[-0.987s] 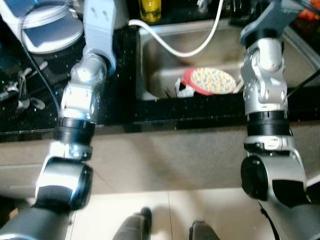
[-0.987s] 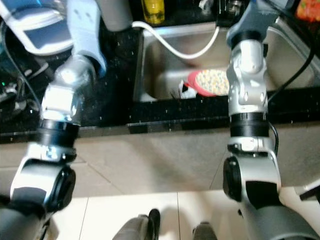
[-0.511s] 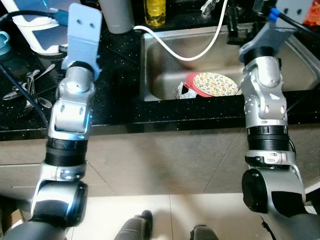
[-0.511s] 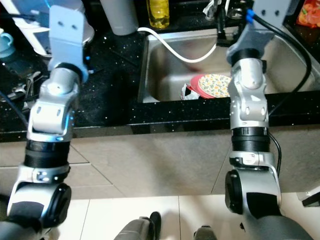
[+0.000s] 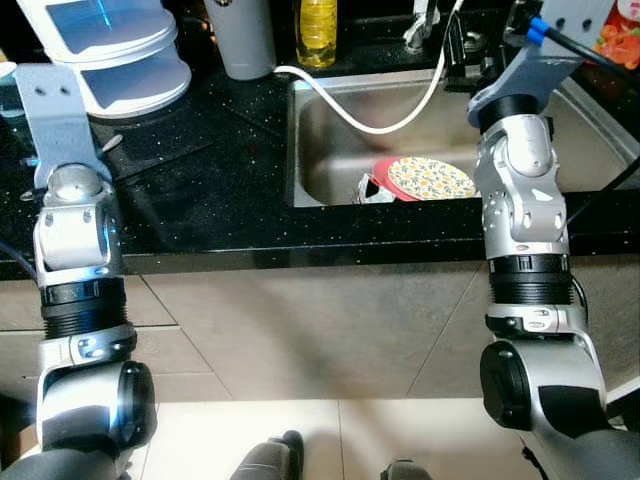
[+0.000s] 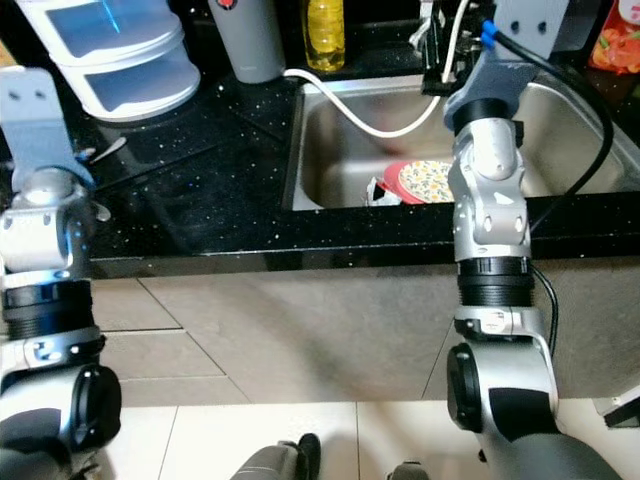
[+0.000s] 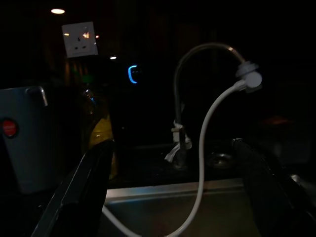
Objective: Kitchen organization
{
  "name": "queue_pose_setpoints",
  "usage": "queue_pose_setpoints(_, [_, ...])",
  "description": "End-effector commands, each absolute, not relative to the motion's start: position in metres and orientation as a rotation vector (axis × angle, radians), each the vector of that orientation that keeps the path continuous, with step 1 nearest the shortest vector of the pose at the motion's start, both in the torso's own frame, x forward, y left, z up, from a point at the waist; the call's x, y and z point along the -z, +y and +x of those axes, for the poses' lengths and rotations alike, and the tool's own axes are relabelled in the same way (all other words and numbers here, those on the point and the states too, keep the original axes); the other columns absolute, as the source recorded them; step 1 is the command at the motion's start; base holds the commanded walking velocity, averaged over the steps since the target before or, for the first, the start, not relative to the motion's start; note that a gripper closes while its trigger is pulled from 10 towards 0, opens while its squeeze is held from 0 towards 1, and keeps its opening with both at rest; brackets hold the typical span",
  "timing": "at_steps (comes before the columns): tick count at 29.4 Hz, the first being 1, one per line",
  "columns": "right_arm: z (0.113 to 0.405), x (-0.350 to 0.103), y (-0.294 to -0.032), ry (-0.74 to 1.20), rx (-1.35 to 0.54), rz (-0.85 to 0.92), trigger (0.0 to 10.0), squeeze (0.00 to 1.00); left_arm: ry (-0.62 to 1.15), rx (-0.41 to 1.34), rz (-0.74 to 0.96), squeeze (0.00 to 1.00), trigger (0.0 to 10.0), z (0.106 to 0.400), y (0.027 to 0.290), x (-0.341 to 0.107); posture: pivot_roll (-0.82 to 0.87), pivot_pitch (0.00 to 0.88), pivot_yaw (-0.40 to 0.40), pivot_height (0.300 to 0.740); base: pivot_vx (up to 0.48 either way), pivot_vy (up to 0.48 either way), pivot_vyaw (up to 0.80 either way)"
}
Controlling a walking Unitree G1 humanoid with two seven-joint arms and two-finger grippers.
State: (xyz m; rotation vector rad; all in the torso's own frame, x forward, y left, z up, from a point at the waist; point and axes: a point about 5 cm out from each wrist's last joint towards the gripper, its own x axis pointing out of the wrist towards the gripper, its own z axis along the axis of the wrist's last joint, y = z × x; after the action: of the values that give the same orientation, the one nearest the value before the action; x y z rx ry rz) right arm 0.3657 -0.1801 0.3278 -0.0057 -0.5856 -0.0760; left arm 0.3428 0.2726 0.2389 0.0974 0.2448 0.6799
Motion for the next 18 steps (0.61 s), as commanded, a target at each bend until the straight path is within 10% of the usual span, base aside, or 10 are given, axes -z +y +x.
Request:
queue_pose_setpoints(1, [0.364,-0.328,-0.178,-0.586,0.075,-0.002,10.0,0.00,0.269,-0.753,0.079,1.00,10.0,0.340,0.291,-0.236,0.11,0.048,0.127,0.740,0.000,0.000,0.00])
queue_pose_setpoints(9, [0.363,-0.329,-0.178,-0.588,0.077,-0.002,10.0,0.00,0.319,-0.750,-0.050,1.00,10.0,0.345,0.298,-0.226,0.10,0.043,0.128,0.740,0.000,0.000,0.00])
queue_pose_setpoints(10, [0.362,-0.330,-0.178,-0.589,0.076,-0.003,10.0,0.00,0.338,-0.736,-0.114,0.00,10.0,0.347,0.299,-0.222,0.09,0.043,0.127,0.740,0.000,0.000,0.00])
queue_pose_setpoints(18, [0.360,-0.332,-0.179,-0.593,0.074,-0.012,10.0,0.00,0.330,-0.688,-0.284,0.00,10.0,0.359,0.309,-0.221,0.08,0.047,0.127,0.740,0.000,0.000,0.00])
